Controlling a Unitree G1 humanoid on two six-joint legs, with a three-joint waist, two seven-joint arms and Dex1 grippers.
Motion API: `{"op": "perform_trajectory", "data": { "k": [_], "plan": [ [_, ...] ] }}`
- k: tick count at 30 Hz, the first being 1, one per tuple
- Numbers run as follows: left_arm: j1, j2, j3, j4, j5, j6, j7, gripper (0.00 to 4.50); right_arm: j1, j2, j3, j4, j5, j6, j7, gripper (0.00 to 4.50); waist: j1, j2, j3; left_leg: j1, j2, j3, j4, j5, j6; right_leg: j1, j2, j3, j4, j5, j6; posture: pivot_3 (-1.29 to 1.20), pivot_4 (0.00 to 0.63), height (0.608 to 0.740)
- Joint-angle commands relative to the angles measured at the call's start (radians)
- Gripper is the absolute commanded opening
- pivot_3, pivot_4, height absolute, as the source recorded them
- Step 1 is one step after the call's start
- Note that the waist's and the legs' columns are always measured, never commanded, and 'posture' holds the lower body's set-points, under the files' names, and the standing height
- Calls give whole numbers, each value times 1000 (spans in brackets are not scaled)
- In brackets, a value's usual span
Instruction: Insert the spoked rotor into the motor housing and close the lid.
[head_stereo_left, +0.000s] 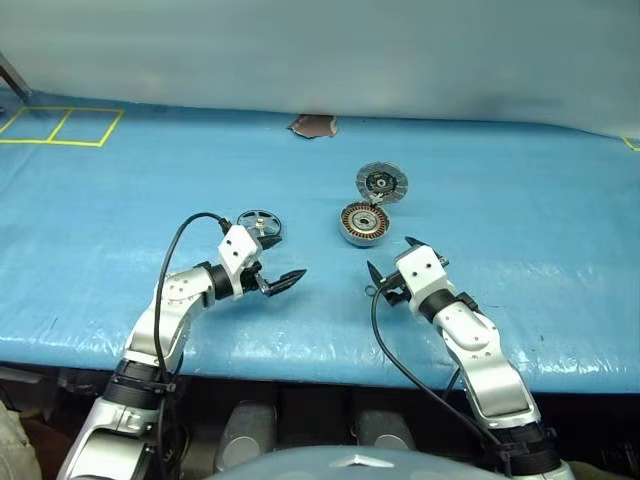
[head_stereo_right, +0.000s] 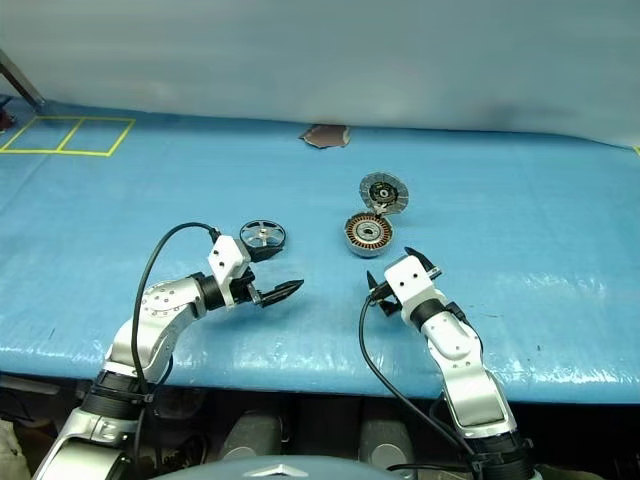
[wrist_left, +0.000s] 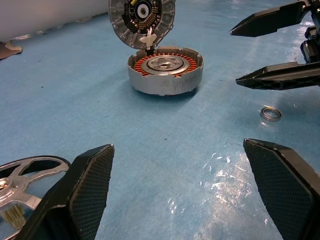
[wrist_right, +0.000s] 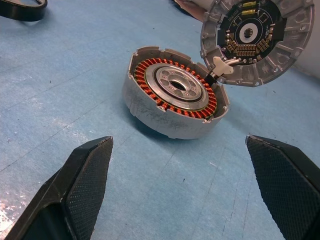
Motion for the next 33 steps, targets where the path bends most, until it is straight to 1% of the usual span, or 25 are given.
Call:
{"op": "perform_trajectory", "data": {
  "k": [1, 6, 13, 21, 25, 33],
  "plan": [
    [-21, -1, 10, -18, -2, -24, -6, 4500, -20, 4, 2, -21, 0, -15, 2, 4486, 0, 0, 0, 0, 0, 0, 0, 0, 0, 0, 0, 0, 0, 0, 0, 0, 150, 740],
    [-3, 3, 10, -22, -7, -30, -14, 4500, -13, 2, 4, -28, 7, -11, 17, 4486, -2, 0, 0, 0, 0, 0, 0, 0, 0, 0, 0, 0, 0, 0, 0, 0, 150, 740],
    [-33, 9, 20, -1, -5, -37, -21, 4500, -32, 7, 9, -22, 14, -8, 29, 4486, -1, 0, 0, 0, 0, 0, 0, 0, 0, 0, 0, 0, 0, 0, 0, 0, 150, 740],
    [-21, 17, 16, -8, -11, -37, -40, 4500, -12, -2, -28, -48, 53, 6, 53, 4486, -1, 0, 0, 0, 0, 0, 0, 0, 0, 0, 0, 0, 0, 0, 0, 0, 150, 740],
    [-20, 32, 23, -12, -15, -33, -53, 4500, -28, -3, -11, -37, 67, 15, 80, 4486, -2, 0, 0, 0, 0, 0, 0, 0, 0, 0, 0, 0, 0, 0, 0, 0, 150, 740],
    [-20, 32, 19, -17, -27, -31, -73, 4500, -23, 7, -22, -103, 203, 99, 172, 4486, -1, 0, 0, 0, 0, 0, 0, 0, 0, 0, 0, 0, 0, 0, 0, 0, 150, 740]
  ]
}}
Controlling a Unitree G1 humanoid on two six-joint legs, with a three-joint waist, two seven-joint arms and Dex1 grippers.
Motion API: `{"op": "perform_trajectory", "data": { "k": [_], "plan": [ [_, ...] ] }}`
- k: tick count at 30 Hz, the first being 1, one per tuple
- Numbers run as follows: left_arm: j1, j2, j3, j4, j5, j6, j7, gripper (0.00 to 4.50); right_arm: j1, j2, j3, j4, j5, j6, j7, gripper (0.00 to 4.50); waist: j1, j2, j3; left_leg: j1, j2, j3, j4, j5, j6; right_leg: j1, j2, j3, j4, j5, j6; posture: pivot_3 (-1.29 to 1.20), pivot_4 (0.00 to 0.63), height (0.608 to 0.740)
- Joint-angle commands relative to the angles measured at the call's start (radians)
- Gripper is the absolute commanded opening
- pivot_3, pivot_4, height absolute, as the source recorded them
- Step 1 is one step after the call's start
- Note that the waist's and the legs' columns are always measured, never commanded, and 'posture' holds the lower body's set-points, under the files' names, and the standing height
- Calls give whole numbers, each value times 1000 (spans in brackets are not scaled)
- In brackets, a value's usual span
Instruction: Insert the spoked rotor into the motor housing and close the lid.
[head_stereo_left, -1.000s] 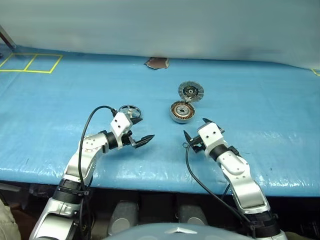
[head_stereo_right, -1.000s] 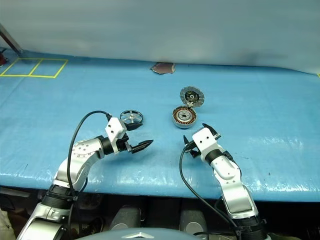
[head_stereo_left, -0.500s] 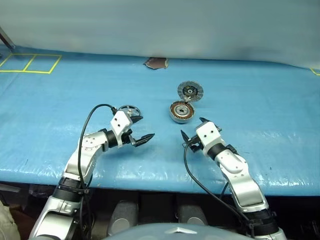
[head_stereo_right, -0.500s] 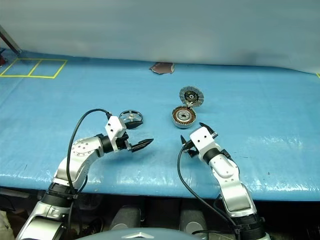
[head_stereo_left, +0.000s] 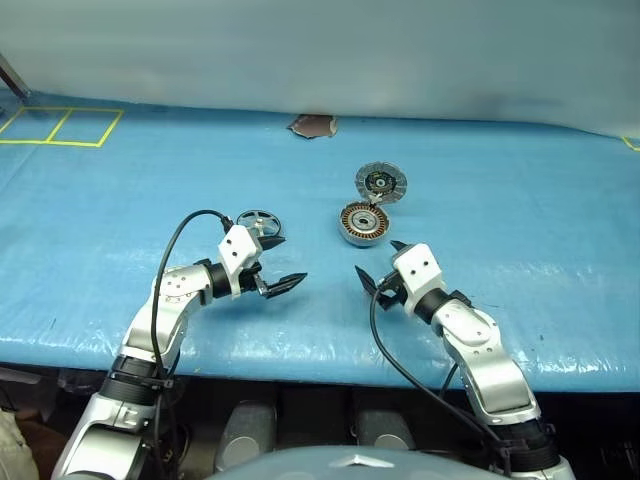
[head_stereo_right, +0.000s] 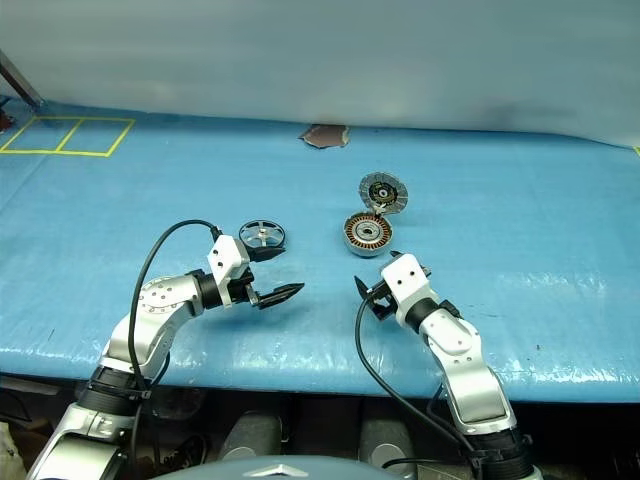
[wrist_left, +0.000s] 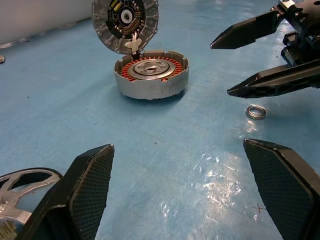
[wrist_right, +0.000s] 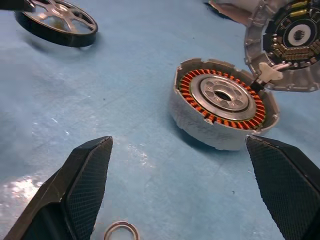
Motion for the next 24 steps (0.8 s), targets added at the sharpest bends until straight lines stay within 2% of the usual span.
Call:
{"op": "perform_trajectory", "data": {
  "k": [1, 13, 24],
  "plan": [
    [-15, 2, 18, -25, -17, -9, -8, 4500, -10, -4, -10, -64, 59, 38, 35, 4486, 0, 0, 0, 0, 0, 0, 0, 0, 0, 0, 0, 0, 0, 0, 0, 0, 150, 740],
    [-9, -12, 19, -19, -16, -17, -11, 4500, 34, -105, 24, -104, 15, 149, 37, 4486, 3, 0, 0, 0, 0, 0, 0, 0, 0, 0, 0, 0, 0, 0, 0, 0, 150, 740],
    [-9, -13, 10, -18, -19, -17, -31, 4500, 80, -101, 58, -156, 32, 229, 31, 4486, 3, 0, 0, 0, 0, 0, 1, 0, 0, 0, 0, 0, 0, 0, 0, 0, 150, 740]
  ]
}}
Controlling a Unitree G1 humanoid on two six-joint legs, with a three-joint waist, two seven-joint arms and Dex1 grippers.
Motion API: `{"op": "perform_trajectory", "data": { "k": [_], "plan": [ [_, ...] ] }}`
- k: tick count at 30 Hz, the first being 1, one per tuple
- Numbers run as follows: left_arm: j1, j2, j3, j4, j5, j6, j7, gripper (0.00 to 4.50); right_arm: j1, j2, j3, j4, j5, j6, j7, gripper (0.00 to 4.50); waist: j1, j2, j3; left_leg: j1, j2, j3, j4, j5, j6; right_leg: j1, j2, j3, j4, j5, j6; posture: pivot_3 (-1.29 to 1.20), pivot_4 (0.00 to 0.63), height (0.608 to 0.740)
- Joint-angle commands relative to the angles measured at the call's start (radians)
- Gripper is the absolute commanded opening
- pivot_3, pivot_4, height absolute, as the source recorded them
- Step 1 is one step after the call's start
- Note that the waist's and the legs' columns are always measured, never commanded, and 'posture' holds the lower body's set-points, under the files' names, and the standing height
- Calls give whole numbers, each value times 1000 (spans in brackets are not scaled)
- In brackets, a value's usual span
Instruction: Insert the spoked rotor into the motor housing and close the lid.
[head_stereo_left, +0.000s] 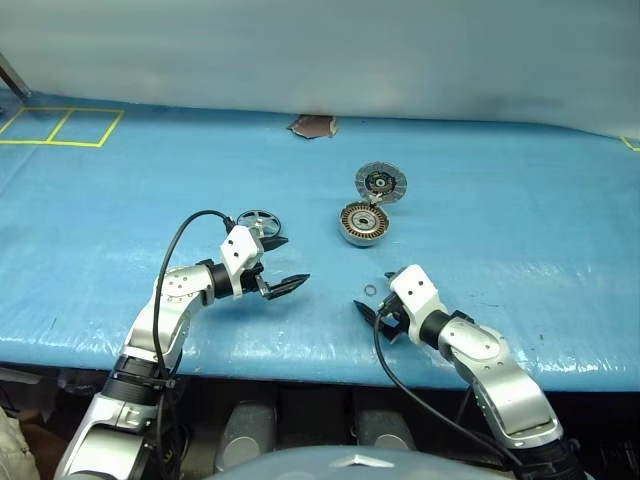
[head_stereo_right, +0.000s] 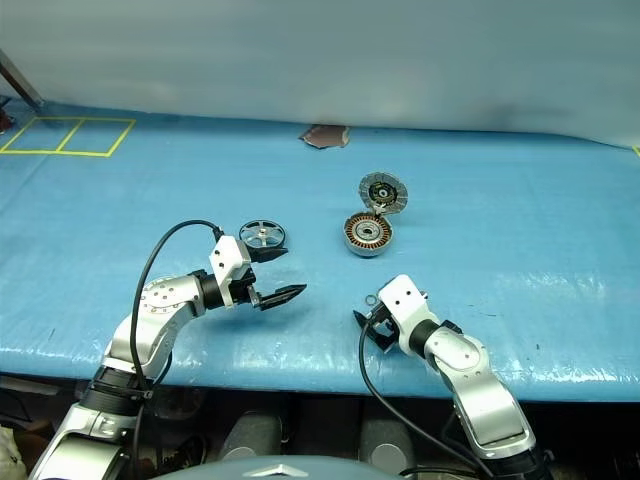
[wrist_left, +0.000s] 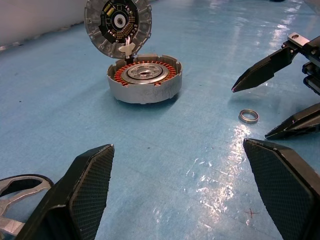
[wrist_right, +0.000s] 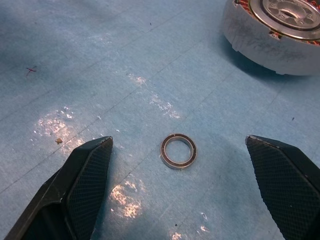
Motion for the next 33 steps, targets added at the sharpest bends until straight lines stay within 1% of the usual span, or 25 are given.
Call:
{"op": "perform_trajectory", "data": {
  "k": [1, 5, 8, 11, 15, 20, 22, 24, 29, 33],
  "plan": [
    [-8, -3, 10, -18, -18, -15, -11, 4500, -1, 9, 0, -37, 5, 8, -14, 4486, 1, 0, 0, 0, 0, 0, 0, 0, 0, 0, 0, 0, 0, 0, 0, 0, 150, 740],
    [-7, -6, 9, -19, -17, -14, -15, 4500, -7, 19, -3, -26, -1, 11, -35, 4486, 1, 0, 0, 0, 0, 0, 0, 0, 0, 0, 0, 0, 0, 0, 0, 0, 150, 740],
    [-10, -7, 11, -20, -18, -13, -16, 4500, -36, 58, -42, -37, 23, -17, -64, 4486, 1, 0, 0, 0, 0, 0, 0, 0, 0, 0, 0, 0, 0, 0, 0, 0, 150, 740],
    [-12, -5, 14, -20, -19, -12, -17, 4500, -130, 63, -66, -74, 34, -11, -62, 4486, -5, 0, 0, 0, 0, 0, 0, 0, 0, 0, 0, 0, 0, 0, 0, 0, 150, 740],
    [-13, 0, 16, -18, -18, -14, -20, 4500, -281, 18, -43, -38, 36, -4, 1, 4486, -4, 0, 0, 0, 0, 1, 1, 0, 0, 0, 0, 0, 0, 0, 1, 0, 150, 740],
    [-6, 8, 20, -26, -2, -23, -2, 4500, -494, -61, 68, 166, -29, -21, 109, 4486, -5, -1, 0, 0, 0, 0, -1, 0, 0, -1, 0, 0, -1, 0, 0, 0, 150, 740],
    [20, 8, 33, -44, -5, -21, 15, 4500, -608, -104, 172, 286, -91, -44, 204, 4486, -7, -1, 1, 0, 0, 0, -1, 0, 0, 0, 0, -1, -1, 0, 0, 0, 150, 740],
    [43, 8, 37, -57, -2, -19, 32, 4500, -682, -131, 238, 361, -125, -64, 275, 4486, -18, -1, 1, 0, 0, 2, -1, 0, 0, -1, 0, 0, 0, 1, 0, 0, 150, 740],
    [89, 2, 41, -92, -6, -10, 70, 4500, -815, -156, 326, 531, -187, -142, 405, 4486, -15, -2, 1, 0, 1, 1, -1, 0, 0, -1, 0, -1, 0, 1, 0, 0, 150, 740],
    [113, 10, 47, -110, -14, -11, 75, 4500, -897, -143, 363, 663, -220, -196, 480, 4486, -15, -2, 1, 0, 0, 1, -1, 0, 0, -1, 0, 0, -1, 1, 0, 0, 150, 740]
  ]
}}
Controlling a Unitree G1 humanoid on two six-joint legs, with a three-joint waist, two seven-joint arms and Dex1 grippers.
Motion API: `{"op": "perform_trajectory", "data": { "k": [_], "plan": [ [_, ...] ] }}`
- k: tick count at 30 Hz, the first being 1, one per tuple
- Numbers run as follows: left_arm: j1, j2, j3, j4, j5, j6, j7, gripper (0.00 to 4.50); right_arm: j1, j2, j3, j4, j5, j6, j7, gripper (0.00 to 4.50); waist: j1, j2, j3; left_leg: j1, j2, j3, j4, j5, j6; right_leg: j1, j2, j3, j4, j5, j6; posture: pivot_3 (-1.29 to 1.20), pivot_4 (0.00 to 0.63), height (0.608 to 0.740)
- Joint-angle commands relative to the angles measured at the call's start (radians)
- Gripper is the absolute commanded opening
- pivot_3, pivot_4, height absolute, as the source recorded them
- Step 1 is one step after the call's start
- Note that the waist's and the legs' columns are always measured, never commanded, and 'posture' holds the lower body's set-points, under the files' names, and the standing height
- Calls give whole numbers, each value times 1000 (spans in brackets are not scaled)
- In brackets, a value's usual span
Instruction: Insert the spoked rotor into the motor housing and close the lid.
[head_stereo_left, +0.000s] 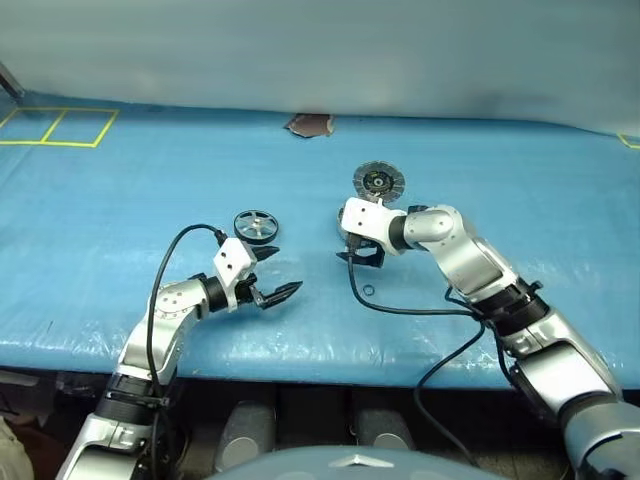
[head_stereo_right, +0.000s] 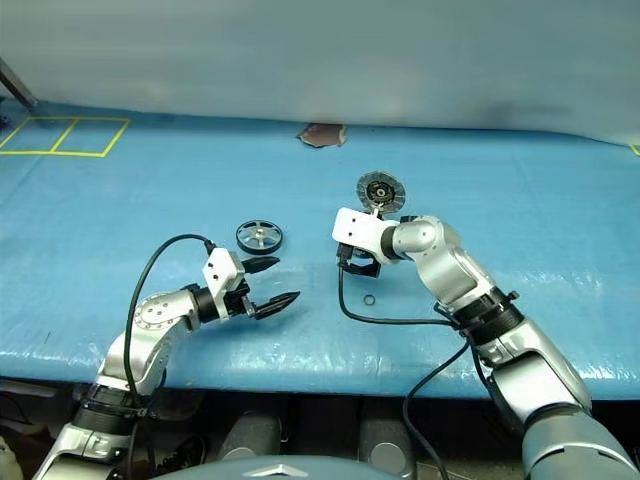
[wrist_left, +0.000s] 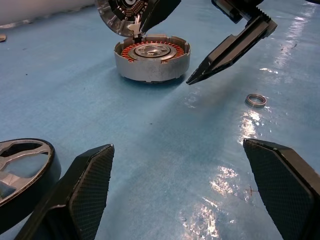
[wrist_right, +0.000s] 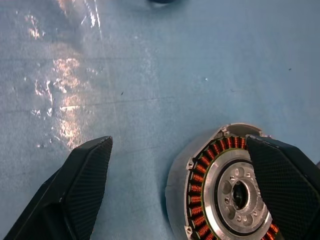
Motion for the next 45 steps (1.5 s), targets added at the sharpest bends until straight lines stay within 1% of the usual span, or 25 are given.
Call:
{"op": "perform_trajectory", "data": {
  "k": [1, 4, 8, 13, 20, 30, 37, 45],
  "plan": [
    [11, 10, 30, -57, -20, -11, 4, 4500, -71, 7, 18, 90, -43, -66, 57, 4486, -1, 0, 0, 0, 0, 0, 0, 0, 0, 0, 0, 0, 0, 0, 0, 0, 150, 740],
    [19, 15, 41, -70, -39, -17, -6, 4500, -94, 13, 22, 144, -70, -103, 69, 4486, -1, 0, 0, 0, 0, 0, 0, 0, 0, 0, 0, 0, 0, 0, 0, 0, 150, 740],
    [23, 21, 48, -80, -53, -21, -17, 4500, -96, 14, -14, 125, -60, -107, 97, 4486, -1, 0, 0, 0, 0, 0, 0, 0, 0, 0, 0, 0, 0, 0, 0, 0, 150, 740],
    [14, 20, 46, -78, -55, -25, -24, 4500, -93, -14, -31, 121, -77, -107, 123, 4486, -1, 0, 0, 0, 0, 0, 0, 0, 0, 0, 0, 0, 0, 0, 0, 0, 150, 740],
    [22, 16, 36, -87, -67, -14, -40, 4500, -102, 0, -37, 152, -108, -111, 100, 4486, -2, 0, 0, 0, 0, 0, 0, 0, 0, 0, 0, 0, 1, 0, 0, 0, 150, 740],
    [13, 37, 45, -93, -63, -5, -49, 4500, -76, 32, -29, 193, -135, -113, 89, 4486, -2, 0, 0, 0, 0, 0, 0, 0, 0, 0, 0, 0, 1, 0, 0, 0, 150, 740],
    [17, 38, 44, -98, -63, -3, -42, 4500, -69, 19, -37, 214, -145, -125, 89, 4486, -1, 0, 0, 1, 0, 0, 0, 0, 0, 0, 0, 0, 1, 0, 0, 0, 150, 740],
    [16, 36, 44, -96, -63, -5, -41, 4500, -59, 18, -36, 213, -138, -114, 121, 4486, -1, 0, 0, 1, 0, 0, 0, 0, 0, 0, 0, 0, 1, 0, 0, 0, 150, 740]
  ]
}}
